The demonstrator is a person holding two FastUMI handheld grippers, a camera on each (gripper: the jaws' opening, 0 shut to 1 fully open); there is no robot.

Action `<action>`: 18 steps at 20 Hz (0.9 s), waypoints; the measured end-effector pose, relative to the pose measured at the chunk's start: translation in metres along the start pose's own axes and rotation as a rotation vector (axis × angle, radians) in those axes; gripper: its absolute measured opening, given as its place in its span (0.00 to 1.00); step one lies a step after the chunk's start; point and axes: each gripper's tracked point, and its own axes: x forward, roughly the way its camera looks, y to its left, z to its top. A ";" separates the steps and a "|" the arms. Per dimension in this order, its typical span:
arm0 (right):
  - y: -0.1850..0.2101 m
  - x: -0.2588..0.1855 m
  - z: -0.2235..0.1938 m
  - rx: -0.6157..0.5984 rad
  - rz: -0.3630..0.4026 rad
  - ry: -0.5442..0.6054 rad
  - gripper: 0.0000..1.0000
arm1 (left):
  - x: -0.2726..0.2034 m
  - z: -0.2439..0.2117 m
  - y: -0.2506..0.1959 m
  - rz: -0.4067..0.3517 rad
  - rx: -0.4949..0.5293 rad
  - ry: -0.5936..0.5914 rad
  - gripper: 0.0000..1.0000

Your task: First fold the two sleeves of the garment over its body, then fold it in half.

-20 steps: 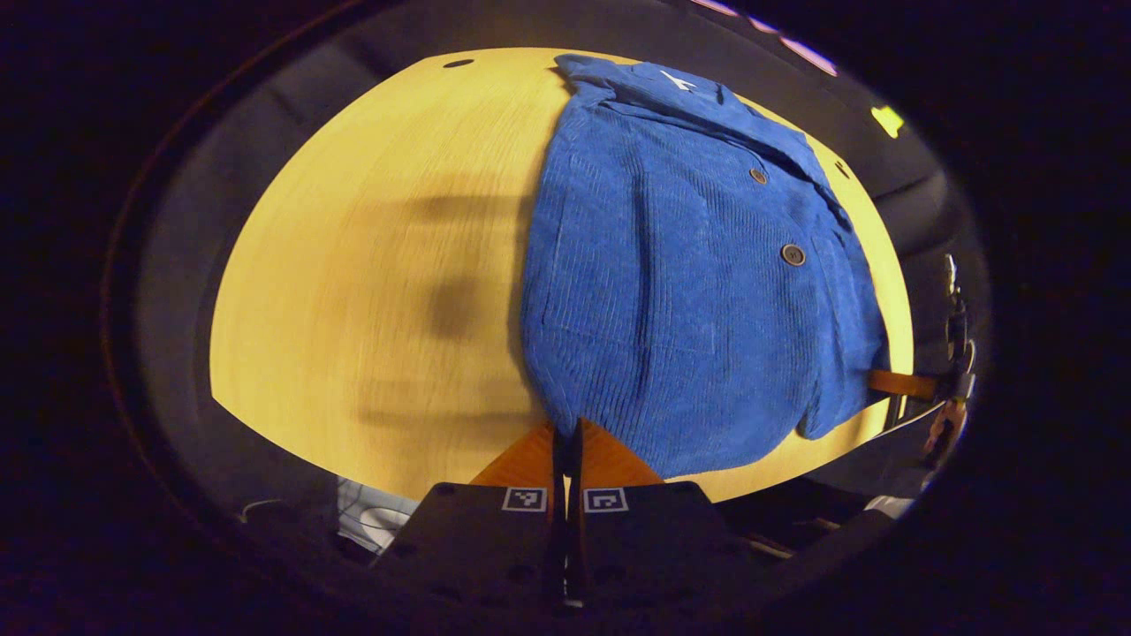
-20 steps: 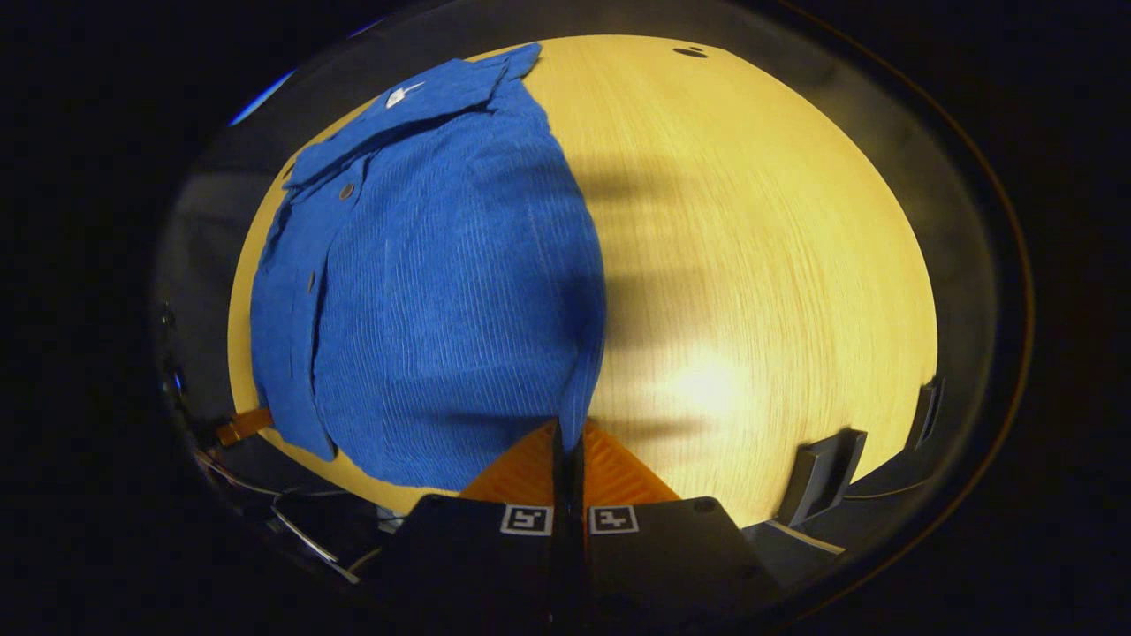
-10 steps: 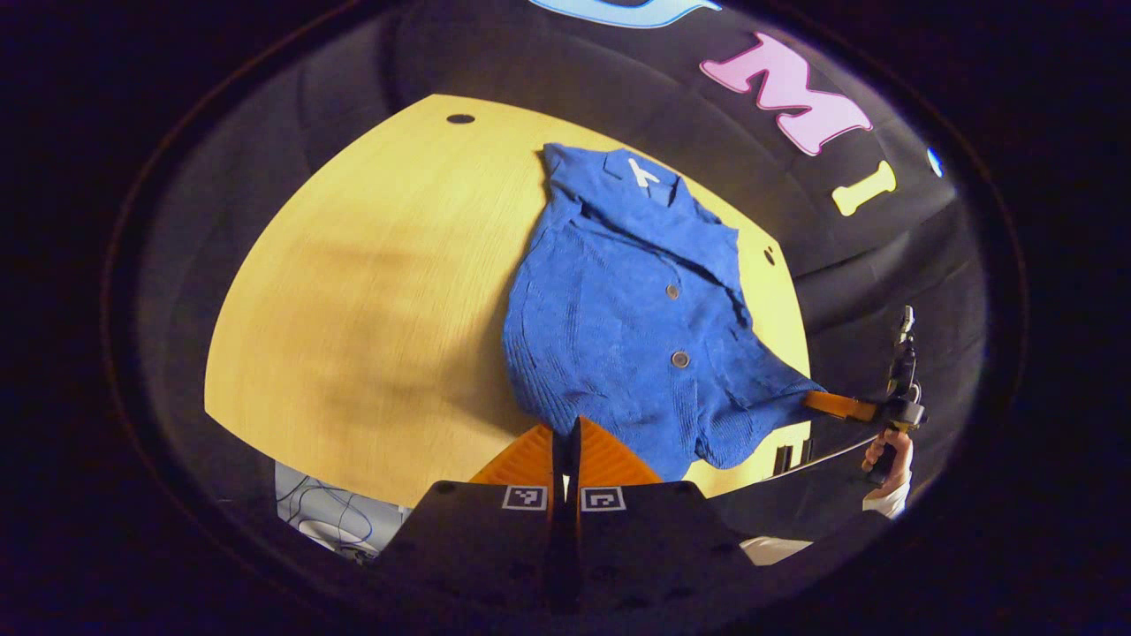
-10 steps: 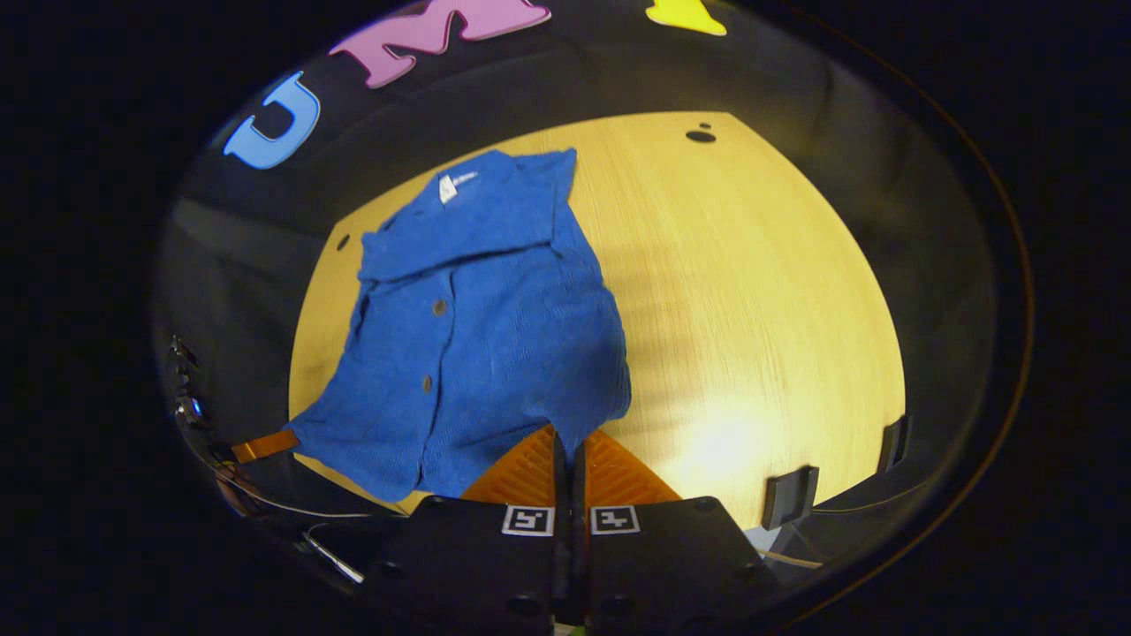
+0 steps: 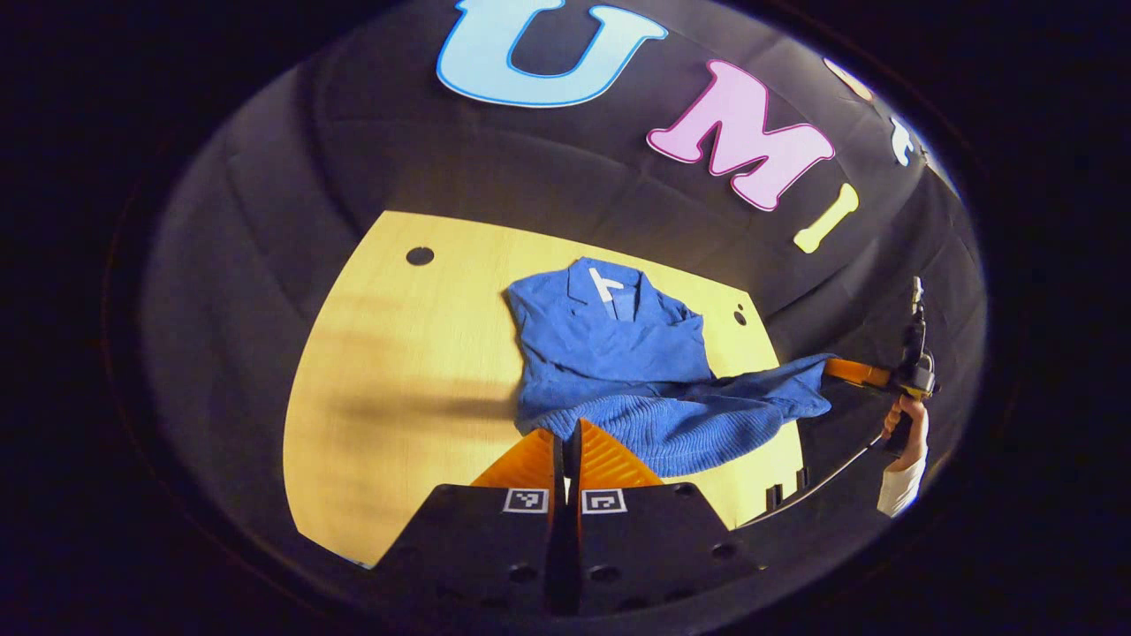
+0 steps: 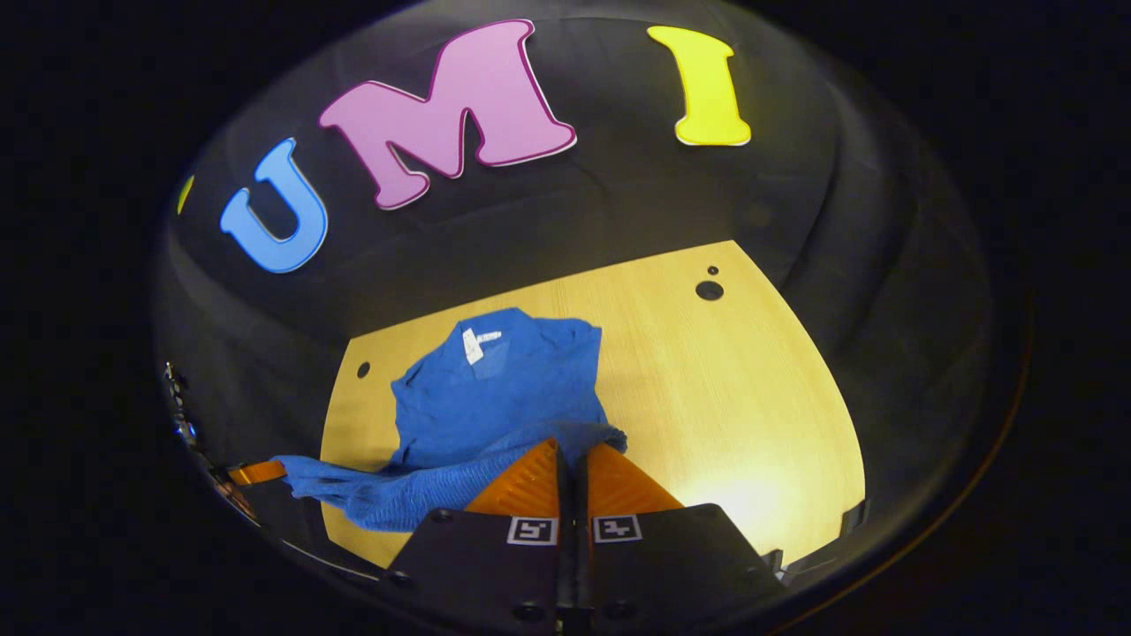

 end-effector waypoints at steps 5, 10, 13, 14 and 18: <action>0.008 0.138 0.059 0.048 0.009 0.033 0.01 | 0.101 0.078 0.035 0.085 -0.143 -0.017 0.00; -0.005 0.265 0.056 0.214 0.039 0.139 0.00 | 0.203 0.109 0.067 0.173 -0.182 0.051 0.00; -0.010 0.312 0.043 0.316 0.040 0.215 0.00 | 0.243 0.103 0.084 0.255 -0.182 0.120 0.00; -0.009 0.323 0.041 0.360 0.052 0.233 0.00 | 0.251 0.101 0.087 0.276 -0.177 0.133 0.00; -0.005 0.350 0.054 0.516 0.097 0.213 0.04 | 0.277 0.110 0.085 0.267 -0.129 0.083 0.17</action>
